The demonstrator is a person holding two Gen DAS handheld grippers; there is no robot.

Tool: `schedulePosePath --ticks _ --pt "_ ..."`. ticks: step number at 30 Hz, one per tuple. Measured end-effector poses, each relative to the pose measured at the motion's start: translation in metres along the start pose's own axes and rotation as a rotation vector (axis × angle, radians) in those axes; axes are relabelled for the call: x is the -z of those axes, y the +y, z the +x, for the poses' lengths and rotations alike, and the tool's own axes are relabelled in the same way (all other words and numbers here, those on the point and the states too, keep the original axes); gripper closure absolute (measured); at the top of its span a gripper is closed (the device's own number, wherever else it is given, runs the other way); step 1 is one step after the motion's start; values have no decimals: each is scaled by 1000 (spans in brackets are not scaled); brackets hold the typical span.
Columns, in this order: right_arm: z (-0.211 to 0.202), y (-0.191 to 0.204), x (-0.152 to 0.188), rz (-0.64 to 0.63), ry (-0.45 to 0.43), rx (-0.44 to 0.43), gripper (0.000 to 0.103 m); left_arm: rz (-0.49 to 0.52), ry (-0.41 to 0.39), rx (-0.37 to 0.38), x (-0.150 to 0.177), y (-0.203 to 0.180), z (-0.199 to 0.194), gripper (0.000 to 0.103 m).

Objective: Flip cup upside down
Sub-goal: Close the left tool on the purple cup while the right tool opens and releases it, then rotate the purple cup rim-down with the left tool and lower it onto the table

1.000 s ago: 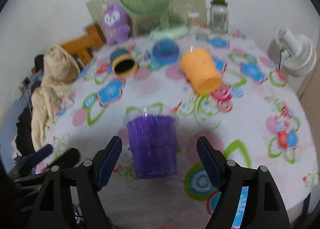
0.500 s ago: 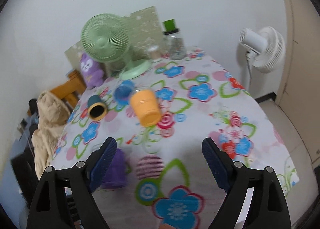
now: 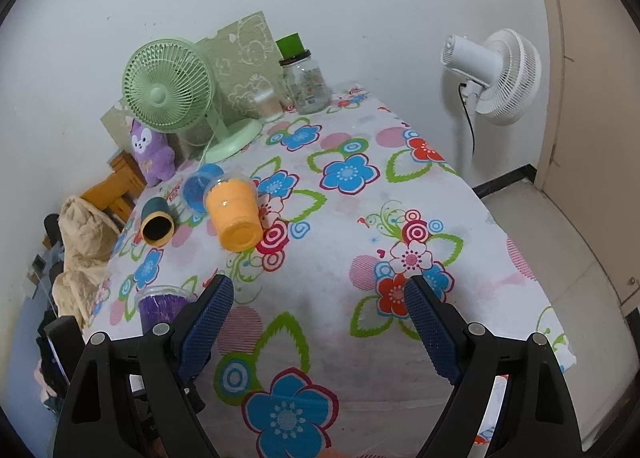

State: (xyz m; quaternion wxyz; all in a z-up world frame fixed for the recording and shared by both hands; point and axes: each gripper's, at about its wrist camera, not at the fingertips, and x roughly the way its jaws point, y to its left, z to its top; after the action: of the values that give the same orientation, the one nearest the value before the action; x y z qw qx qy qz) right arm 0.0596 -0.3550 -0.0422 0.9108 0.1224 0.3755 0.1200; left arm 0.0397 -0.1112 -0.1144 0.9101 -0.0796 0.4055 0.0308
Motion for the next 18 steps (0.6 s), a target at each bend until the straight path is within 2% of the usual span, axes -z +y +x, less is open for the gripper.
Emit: schedulePosePath --ticks 6,18 --pt "9 13 6 -50 40 -4 14 17 -1 -15 2 -2 1 2" --pt "12 19 7 -61 47 -10 14 22 41 -39 0 7 4 34"
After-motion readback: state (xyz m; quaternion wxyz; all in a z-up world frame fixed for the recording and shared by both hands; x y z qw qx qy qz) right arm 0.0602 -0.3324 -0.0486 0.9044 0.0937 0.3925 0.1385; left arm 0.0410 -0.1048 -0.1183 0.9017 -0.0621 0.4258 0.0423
